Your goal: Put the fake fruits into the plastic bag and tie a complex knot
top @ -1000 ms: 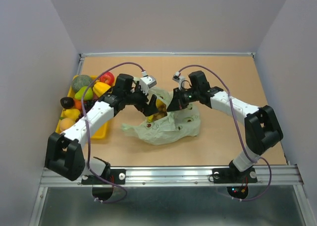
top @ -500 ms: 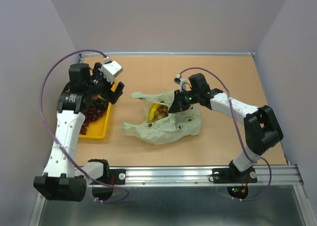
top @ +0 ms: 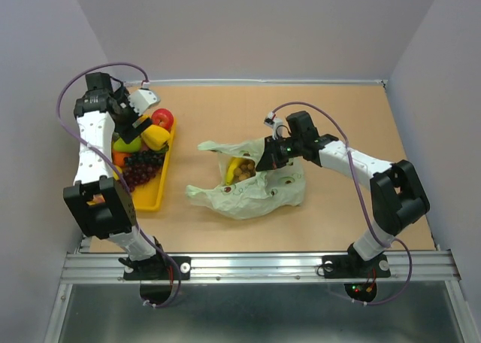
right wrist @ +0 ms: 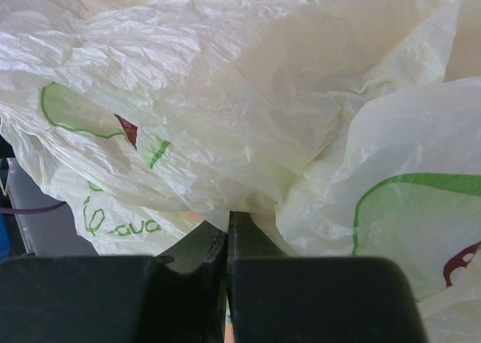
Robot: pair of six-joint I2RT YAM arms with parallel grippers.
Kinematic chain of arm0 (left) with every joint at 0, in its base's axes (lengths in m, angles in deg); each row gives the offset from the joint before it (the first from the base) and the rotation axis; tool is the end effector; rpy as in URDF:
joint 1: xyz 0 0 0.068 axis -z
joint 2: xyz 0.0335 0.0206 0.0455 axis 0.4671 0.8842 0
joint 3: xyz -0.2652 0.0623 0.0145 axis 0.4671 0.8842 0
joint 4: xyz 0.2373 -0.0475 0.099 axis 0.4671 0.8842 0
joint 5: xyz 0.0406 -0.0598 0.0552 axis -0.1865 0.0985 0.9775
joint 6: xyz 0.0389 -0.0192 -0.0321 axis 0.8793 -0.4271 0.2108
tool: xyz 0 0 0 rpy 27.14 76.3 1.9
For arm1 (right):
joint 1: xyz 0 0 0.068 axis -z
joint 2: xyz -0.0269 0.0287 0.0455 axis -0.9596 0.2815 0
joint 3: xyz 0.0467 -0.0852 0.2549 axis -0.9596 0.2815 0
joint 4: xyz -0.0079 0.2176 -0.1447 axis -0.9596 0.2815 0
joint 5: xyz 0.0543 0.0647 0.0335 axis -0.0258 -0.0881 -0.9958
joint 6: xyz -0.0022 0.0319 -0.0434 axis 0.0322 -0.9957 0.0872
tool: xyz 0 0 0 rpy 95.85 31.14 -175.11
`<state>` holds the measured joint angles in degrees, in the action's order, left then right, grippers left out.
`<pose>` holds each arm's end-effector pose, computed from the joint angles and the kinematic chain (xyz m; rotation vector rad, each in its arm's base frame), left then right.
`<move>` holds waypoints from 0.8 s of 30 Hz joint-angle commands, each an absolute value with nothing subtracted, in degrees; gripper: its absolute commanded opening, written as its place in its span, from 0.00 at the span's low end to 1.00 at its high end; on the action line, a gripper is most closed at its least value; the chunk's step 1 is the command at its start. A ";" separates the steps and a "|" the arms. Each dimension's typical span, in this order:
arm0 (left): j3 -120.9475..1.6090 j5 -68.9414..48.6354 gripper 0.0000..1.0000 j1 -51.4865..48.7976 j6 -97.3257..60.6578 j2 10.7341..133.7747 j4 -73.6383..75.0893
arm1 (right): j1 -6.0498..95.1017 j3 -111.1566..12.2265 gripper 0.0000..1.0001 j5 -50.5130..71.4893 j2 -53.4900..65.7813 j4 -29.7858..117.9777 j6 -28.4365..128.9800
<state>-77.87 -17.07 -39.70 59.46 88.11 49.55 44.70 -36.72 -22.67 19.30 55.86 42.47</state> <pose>0.3393 0.0617 0.3535 1.2002 2.0674 0.3357 0.2975 0.1912 0.2308 -0.6723 2.3138 1.1993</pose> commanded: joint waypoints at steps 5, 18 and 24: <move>-78.03 -12.79 0.99 -43.93 64.62 92.81 49.51 | 44.39 -39.31 0.00 -22.83 20.25 53.78 44.08; -78.21 -15.69 0.99 -44.01 65.14 99.41 49.32 | 44.47 -40.80 0.00 -22.74 20.95 54.40 43.99; -76.01 -15.95 0.87 -44.02 64.88 99.59 49.23 | 44.47 -41.07 0.00 -22.65 21.31 54.58 44.17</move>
<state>-76.93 -14.93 -44.03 64.20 99.98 48.98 44.70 -37.86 -22.69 21.18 55.88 43.02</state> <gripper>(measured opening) 0.924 0.013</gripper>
